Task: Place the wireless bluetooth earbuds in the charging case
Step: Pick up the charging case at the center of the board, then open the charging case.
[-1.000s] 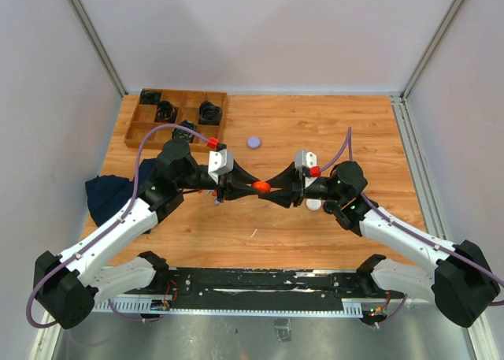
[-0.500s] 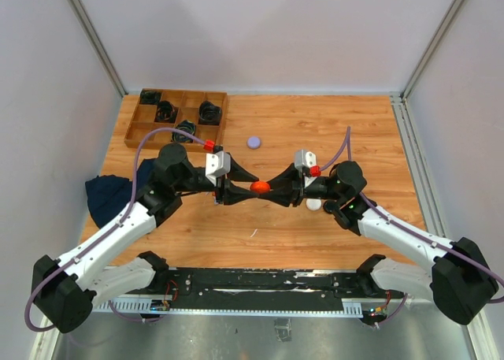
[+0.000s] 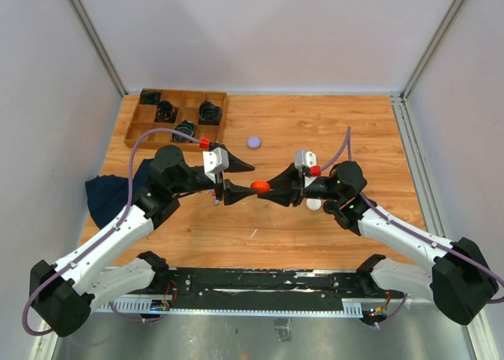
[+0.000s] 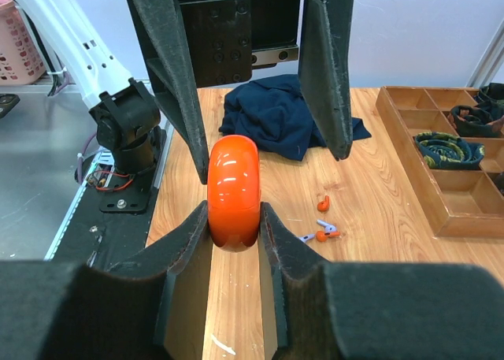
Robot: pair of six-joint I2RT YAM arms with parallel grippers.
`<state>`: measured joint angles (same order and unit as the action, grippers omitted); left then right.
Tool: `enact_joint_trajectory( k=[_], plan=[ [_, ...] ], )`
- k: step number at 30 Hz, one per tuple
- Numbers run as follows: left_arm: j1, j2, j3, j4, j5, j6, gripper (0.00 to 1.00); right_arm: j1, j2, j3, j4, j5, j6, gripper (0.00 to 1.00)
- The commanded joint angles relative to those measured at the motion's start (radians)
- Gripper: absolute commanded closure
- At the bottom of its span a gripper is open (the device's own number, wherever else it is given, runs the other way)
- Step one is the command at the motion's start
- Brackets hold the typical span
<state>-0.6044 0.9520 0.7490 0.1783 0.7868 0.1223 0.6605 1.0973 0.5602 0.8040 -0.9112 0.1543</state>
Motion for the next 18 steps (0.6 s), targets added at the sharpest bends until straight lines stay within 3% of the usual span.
enact_joint_trajectory(
  k=[1, 8, 18],
  plan=[
    [-0.004, -0.012, -0.007, 0.016, -0.074, -0.016, 0.33, -0.01, -0.019, -0.002, 0.029, 0.008, -0.01, 0.91],
    [-0.003, -0.027, -0.008, 0.033, -0.168, -0.066, 0.33, -0.01, -0.018, -0.007, -0.005, 0.012, -0.035, 0.91],
    [0.0, -0.033, -0.007, 0.052, -0.192, -0.102, 0.33, -0.011, -0.039, -0.003, -0.082, 0.02, -0.081, 0.91]
  ],
)
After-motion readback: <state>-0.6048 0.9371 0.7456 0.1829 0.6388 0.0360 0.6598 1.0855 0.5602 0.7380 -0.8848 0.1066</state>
